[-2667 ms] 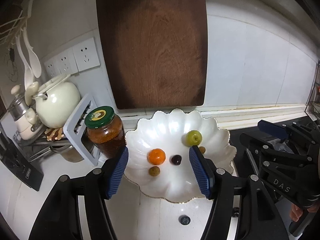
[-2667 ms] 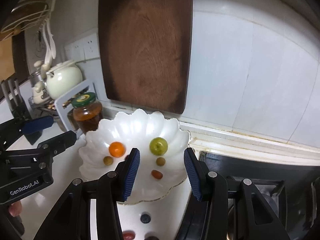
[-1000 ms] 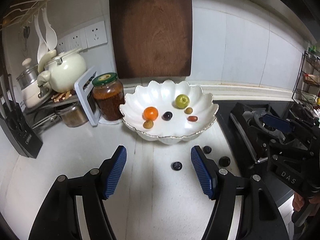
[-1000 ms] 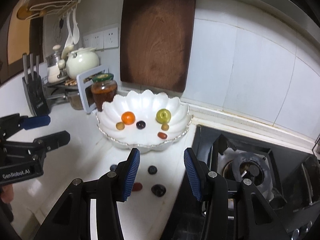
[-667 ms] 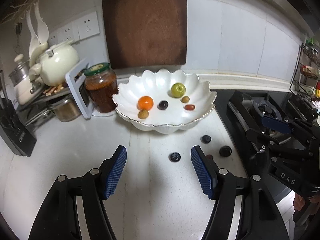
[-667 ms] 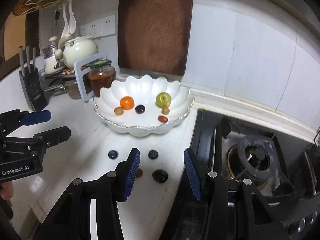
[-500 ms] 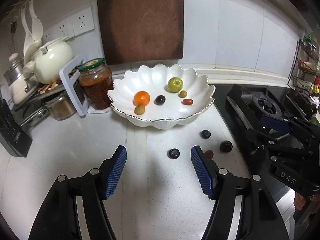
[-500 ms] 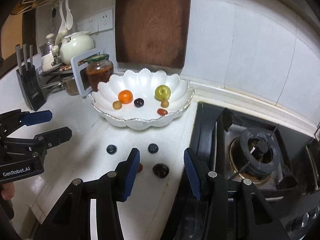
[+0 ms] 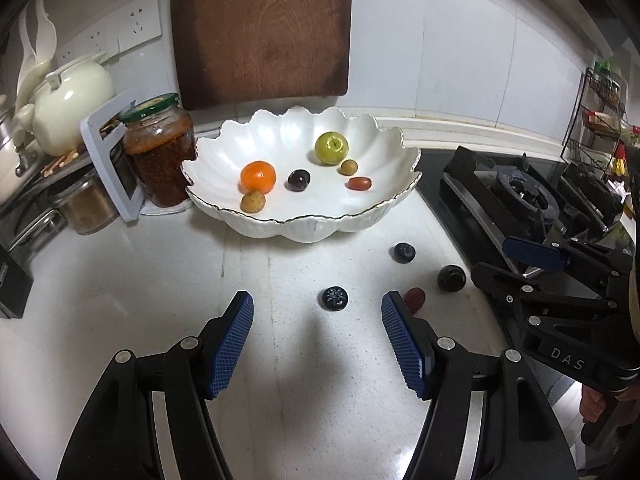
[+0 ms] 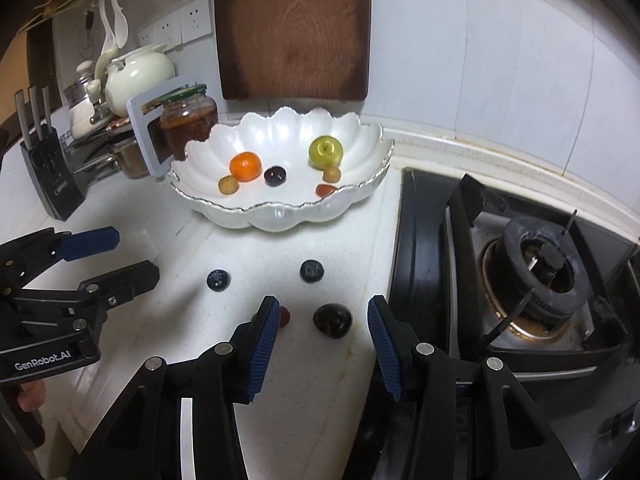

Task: Organize fruits
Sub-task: 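Grasp a blueberry with the left tool while the right tool grasps a dark plum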

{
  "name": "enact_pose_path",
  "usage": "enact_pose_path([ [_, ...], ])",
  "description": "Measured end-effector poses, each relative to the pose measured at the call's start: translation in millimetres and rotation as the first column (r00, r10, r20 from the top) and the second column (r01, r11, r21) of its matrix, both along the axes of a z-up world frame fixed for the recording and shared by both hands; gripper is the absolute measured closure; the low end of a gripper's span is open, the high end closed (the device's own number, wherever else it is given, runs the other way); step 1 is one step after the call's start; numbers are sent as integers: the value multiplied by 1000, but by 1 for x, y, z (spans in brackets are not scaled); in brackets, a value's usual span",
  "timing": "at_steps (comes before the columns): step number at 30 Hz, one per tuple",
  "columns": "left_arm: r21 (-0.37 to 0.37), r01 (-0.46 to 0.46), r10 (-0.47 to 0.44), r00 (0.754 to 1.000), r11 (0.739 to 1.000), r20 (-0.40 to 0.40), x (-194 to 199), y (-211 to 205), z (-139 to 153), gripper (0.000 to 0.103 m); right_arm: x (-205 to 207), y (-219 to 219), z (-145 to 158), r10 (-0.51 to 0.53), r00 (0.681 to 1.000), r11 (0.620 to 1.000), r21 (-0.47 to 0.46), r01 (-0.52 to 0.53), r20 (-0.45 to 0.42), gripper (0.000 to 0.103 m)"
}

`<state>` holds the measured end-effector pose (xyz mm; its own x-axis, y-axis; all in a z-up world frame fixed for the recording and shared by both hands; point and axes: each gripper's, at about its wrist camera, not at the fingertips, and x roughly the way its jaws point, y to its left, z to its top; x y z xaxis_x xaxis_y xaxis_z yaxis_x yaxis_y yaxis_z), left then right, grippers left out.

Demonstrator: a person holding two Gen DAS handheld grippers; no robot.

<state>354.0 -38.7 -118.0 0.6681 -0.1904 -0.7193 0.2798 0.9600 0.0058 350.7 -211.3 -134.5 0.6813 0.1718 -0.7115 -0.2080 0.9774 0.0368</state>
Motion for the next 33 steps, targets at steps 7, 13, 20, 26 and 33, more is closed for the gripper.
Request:
enact_pose_path([
  [7,21,23,-23,1000,1000,-11,10,-7,-16,37,9,-2,-14,-11,999,1000,7,11,-31,56],
  [13,27,45,-44,999,999,-26,18,-14,-31,38,15,-5,-24,-19,998,999,34,21,-53,56],
  [20,27,52,-51,998,998,-41,29,-19,-42,41,22,-8,-32,-30,997,999,41,33,-69,56],
  [26,31,55,-53,997,998,-56,38,-22,-52,46,27,-6,-39,-25,996,999,38,28,-86,56],
  [33,23,51,-50,996,998,-71,45,-25,-58,53,31,-6,-44,-21,995,999,45,25,-96,56],
])
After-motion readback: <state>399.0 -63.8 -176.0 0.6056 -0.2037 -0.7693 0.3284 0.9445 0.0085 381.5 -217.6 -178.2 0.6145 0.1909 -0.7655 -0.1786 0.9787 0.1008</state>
